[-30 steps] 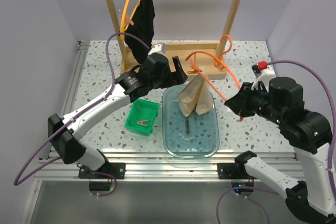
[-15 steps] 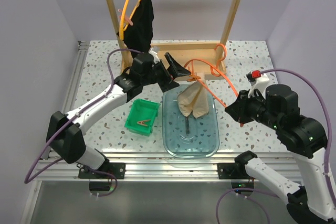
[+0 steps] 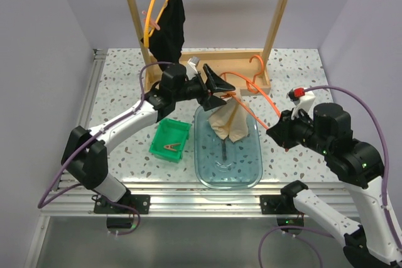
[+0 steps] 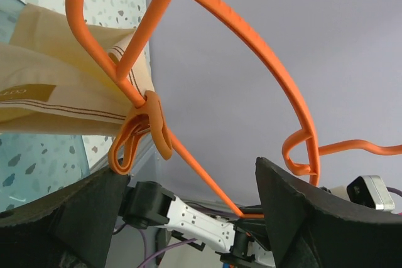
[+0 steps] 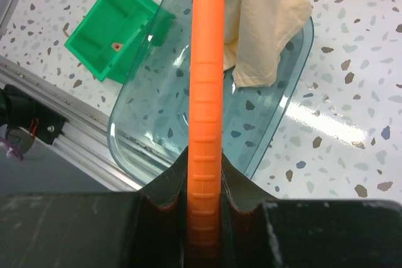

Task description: Remove the underwear clipped to the hanger

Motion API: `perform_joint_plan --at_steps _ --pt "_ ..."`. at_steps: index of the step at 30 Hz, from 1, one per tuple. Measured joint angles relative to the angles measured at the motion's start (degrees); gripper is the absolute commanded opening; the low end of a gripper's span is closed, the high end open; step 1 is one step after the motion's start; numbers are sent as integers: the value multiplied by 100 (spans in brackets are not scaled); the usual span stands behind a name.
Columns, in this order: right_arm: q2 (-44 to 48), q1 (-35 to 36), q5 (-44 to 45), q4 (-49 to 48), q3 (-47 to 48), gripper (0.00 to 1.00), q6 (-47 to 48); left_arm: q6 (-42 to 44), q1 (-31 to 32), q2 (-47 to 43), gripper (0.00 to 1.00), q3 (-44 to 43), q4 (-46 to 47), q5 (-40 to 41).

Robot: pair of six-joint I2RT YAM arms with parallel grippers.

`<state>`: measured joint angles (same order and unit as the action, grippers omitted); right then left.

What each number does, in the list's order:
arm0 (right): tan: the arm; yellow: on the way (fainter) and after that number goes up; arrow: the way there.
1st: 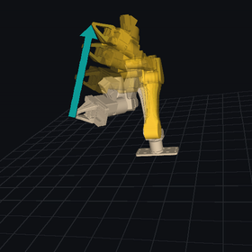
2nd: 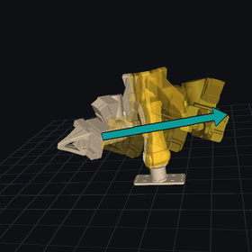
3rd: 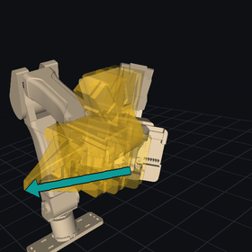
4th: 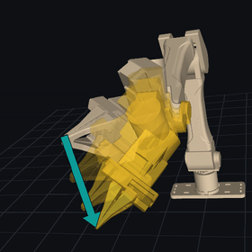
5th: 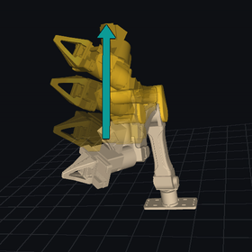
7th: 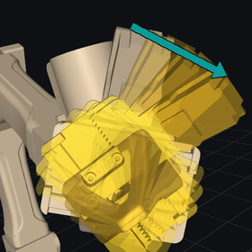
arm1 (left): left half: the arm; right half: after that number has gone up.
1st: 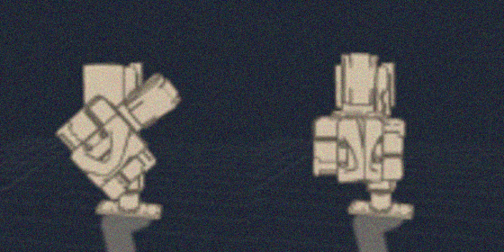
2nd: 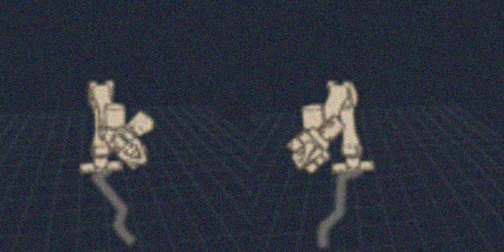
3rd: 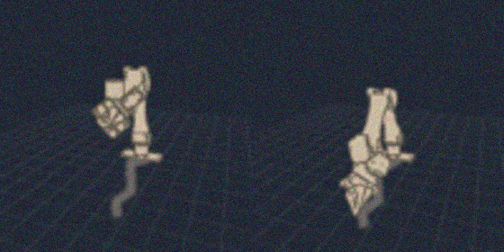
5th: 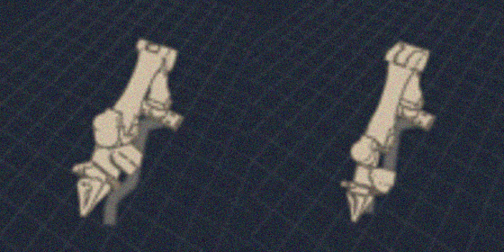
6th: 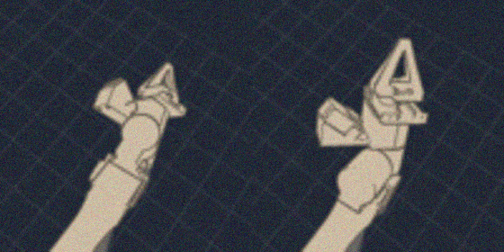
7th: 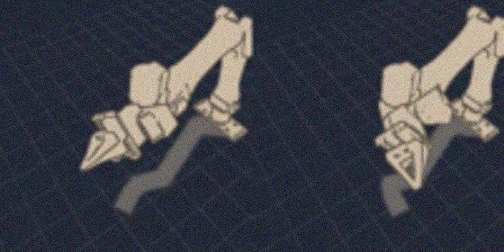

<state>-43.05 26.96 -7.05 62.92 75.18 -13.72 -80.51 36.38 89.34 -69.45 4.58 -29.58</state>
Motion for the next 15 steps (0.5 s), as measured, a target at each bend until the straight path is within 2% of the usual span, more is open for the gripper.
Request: perform_joint_plan --at_steps 3,12,13,15 --pt "2 0 -7 -42 0 0 87 -59 0 83 83 48 157 -94" --pt "70 0 -111 -72 -22 0 249 -229 0 302 59 275 372 -232" --pt "87 0 -129 -68 -24 0 269 -247 0 315 48 282 400 -234" --pt "122 0 -146 -61 -24 0 293 -284 -4 337 33 282 457 -247"
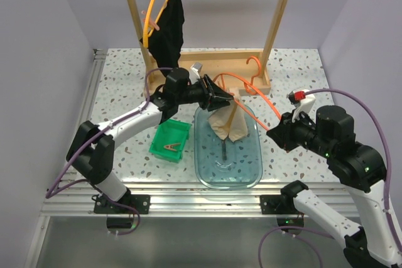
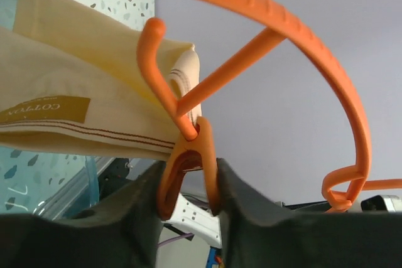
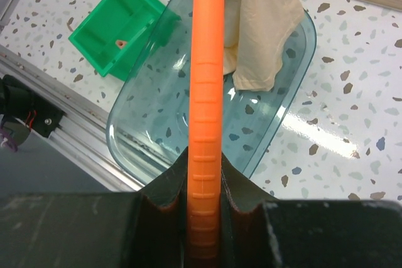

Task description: Remove the underwear clipped to the hanger

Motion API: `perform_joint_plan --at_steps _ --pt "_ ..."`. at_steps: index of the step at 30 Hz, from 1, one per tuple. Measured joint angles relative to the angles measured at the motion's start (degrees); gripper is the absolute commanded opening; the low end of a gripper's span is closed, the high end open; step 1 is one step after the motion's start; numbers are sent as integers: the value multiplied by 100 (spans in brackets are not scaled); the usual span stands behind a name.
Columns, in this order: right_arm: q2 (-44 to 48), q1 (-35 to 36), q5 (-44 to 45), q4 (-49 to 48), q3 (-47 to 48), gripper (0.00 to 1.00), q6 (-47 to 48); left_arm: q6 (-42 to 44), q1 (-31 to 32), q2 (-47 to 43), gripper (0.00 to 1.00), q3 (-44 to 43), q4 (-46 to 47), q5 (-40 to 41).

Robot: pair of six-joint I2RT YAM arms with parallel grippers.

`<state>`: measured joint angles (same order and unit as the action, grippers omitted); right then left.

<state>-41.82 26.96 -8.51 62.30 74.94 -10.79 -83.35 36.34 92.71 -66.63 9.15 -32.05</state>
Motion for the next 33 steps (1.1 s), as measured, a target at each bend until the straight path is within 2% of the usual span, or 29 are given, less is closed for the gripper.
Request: perform_joint_plan --at_steps 1,4,14,19,22,24,29,33 --pt "17 0 0 15 0 0 13 -7 0 9 15 0 39 -15" --pt "46 -2 15 37 -2 0 42 -7 -7 9 0 28 129 -52" --pt "46 -2 286 90 -20 0 50 15 -28 -4 0 175 205 -74" --pt "-59 0 625 129 -46 0 33 527 -28 -179 0 170 -208 -98" --pt "-79 -2 800 131 -107 0 13 1272 -28 -481 0 131 -1025 -85" --pt "-79 -2 894 146 -157 0 -24 1971 -20 -774 0 42 -1917 157" --pt "-79 -2 1082 146 -271 0 -129 3401 -22 -1902 0 127 -4083 1836" --pt "-103 0 1163 136 -306 0 -210 3969 -28 -2612 0 599 -5101 2872"
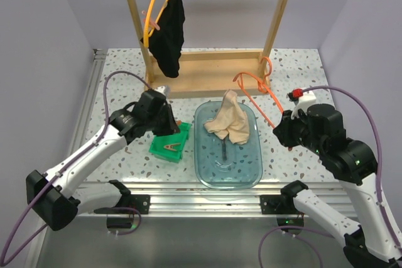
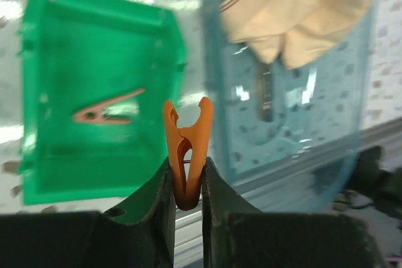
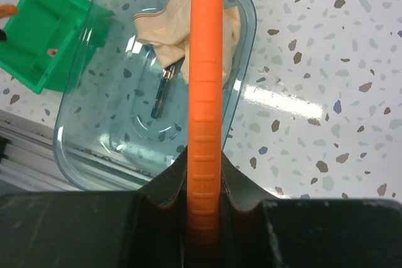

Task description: Remove the underwear clipped to the hanger

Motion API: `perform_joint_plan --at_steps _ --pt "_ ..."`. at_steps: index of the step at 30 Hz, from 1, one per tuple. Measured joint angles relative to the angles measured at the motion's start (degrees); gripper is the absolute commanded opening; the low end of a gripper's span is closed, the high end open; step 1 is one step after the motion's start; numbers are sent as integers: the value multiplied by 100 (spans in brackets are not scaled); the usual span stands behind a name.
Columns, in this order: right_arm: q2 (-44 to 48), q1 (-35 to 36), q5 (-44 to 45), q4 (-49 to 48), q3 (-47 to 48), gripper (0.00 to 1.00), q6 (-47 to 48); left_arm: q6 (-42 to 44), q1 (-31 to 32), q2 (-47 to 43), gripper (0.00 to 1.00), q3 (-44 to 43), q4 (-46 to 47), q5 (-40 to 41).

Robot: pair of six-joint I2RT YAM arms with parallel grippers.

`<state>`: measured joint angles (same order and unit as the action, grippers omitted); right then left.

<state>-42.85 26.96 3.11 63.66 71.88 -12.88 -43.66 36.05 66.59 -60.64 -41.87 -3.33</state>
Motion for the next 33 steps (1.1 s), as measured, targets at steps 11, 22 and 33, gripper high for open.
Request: perform_joint_plan --at_steps 11,22,33 --pt "-485 -2 50 -321 116 0 -131 695 0 817 35 920 -551 918" --pt "-1602 -2 365 -951 1333 0 -33 918 0 907 100 455 -496 1045" --pt "-4496 -81 688 -2031 4258 0 278 658 0 177 100 -146 -501 1003"
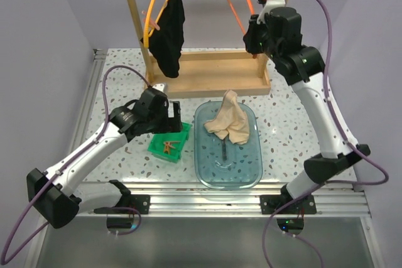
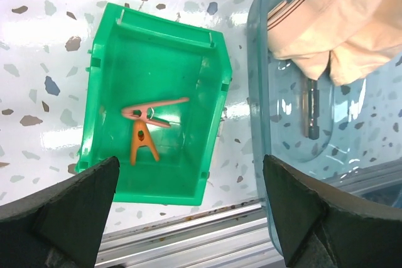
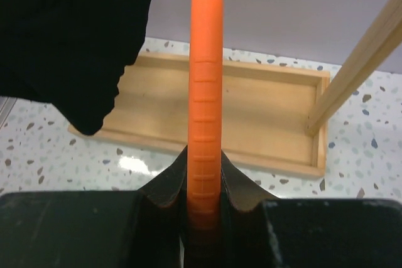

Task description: Remove the underwear clipped to the hanger

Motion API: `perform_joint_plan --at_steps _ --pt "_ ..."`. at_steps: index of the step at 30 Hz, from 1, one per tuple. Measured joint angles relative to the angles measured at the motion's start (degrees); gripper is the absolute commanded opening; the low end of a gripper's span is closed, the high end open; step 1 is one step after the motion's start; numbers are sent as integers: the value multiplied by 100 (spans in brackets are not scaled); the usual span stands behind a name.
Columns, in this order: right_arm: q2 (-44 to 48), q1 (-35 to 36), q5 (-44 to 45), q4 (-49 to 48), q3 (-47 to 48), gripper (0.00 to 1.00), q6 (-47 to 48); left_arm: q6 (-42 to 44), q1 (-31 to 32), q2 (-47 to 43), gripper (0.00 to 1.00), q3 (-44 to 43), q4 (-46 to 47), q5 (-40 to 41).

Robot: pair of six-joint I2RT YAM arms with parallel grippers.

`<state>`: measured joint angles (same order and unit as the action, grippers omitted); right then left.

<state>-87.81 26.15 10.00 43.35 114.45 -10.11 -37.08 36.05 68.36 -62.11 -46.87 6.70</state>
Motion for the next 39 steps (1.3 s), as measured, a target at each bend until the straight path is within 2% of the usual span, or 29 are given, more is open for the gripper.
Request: perform_joint_plan --at_steps 9,15,16,17,18,20,21,25,30,34,39 --pt "-1552 -466 -173 -66 1882 0 -125 -153 0 -356 100 -2 -125 15" --pt "-1709 -761 -361 -22 2046 0 -323 -149 0 -363 100 -2 -125 15" --pt "-1633 -772 -376 -61 1902 5 -339 -146 0 -358 100 -2 -122 15" --pt "-1545 -772 -389 -63 1727 14 -354 -140 0 -354 100 -2 -122 15" --pt "-1460 -772 -402 -46 1558 29 -361 -136 0 -348 100 -2 -122 15" --pt "-1307 -767 -457 -11 1281 41 -378 -127 0 -330 100 -2 -118 13" --pt "-1246 -767 -485 2 1193 55 -385 -127 0 -313 100 -2 -116 11" --pt "-918 -761 -546 114 909 72 -330 -120 0 -181 100 -11 -98 -9" --pt "262 -748 -699 243 -278 75 -267 -114 0 -70 100 -122 -79 -24" --pt "1482 -686 -817 225 -1755 75 -162 -76 -2 -66 100 -254 -37 -20" --pt "1952 -581 -973 282 -3263 75 -74 -70 -4 72 100 -339 11 -26"
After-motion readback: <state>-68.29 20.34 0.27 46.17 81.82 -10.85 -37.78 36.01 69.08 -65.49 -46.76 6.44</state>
